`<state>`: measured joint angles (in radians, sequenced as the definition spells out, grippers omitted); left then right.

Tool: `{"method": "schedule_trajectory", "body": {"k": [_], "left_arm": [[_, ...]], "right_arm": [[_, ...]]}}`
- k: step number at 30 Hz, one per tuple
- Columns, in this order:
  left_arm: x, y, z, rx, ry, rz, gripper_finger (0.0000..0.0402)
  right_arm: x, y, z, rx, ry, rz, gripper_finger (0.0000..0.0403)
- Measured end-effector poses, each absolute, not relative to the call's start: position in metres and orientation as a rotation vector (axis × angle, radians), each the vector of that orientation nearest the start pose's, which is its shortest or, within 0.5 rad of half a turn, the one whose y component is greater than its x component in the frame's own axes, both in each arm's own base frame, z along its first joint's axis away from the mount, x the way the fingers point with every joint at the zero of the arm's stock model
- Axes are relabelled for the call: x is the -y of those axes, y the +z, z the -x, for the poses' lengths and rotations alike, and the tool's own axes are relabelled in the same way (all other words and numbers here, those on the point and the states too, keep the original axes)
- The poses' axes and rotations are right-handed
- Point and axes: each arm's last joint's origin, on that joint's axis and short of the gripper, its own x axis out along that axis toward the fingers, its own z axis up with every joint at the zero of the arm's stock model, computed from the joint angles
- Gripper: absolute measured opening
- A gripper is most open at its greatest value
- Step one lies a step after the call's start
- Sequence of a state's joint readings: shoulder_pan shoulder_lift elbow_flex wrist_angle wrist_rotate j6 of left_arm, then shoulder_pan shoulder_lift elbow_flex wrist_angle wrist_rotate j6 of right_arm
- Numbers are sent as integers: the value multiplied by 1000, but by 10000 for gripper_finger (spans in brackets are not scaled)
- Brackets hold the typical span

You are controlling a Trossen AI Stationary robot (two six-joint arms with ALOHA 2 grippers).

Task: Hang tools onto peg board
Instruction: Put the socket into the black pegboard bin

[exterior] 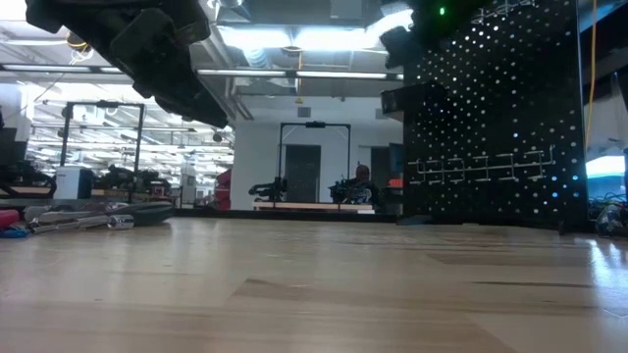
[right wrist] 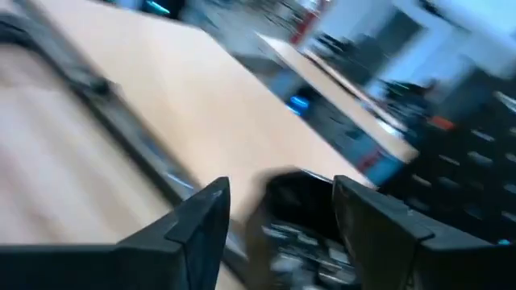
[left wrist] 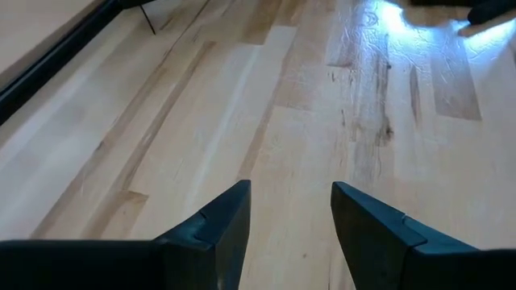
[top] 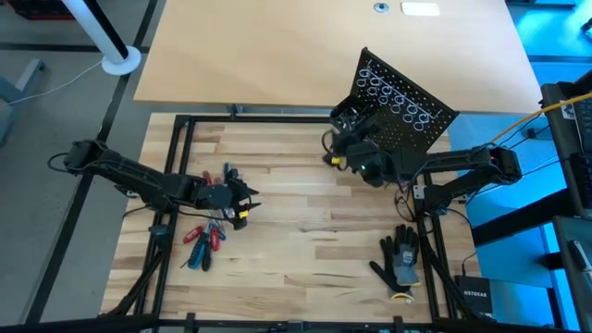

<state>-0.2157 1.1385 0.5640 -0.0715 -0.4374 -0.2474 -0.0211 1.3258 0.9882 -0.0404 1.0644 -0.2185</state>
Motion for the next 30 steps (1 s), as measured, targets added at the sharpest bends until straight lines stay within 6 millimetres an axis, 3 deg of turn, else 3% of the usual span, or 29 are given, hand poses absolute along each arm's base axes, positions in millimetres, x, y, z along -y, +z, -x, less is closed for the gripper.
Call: {"method": "schedule_trajectory", "body": {"k": [9, 13, 16, 21, 26, 30], "left_arm": [[35, 200, -217, -620, 306, 70, 163], [34, 193, -211, -711, 334, 100, 163], [34, 187, -203, -816, 359, 192, 163], [35, 202, -205, -863, 406, 335, 163], [35, 198, -199, -1071, 520, 415, 163], [34, 185, -205, -1137, 583, 442, 163]], "right_arm": [[-36, 300, -290, -371, -399, 170, 218], [-66, 290, -288, -417, -238, 69, 217], [-86, 276, -290, -471, -187, 58, 216], [-107, 244, -300, -550, -217, 124, 216], [-110, 218, -310, -617, -260, 180, 216], [-106, 214, -313, -633, -274, 182, 216]]}}
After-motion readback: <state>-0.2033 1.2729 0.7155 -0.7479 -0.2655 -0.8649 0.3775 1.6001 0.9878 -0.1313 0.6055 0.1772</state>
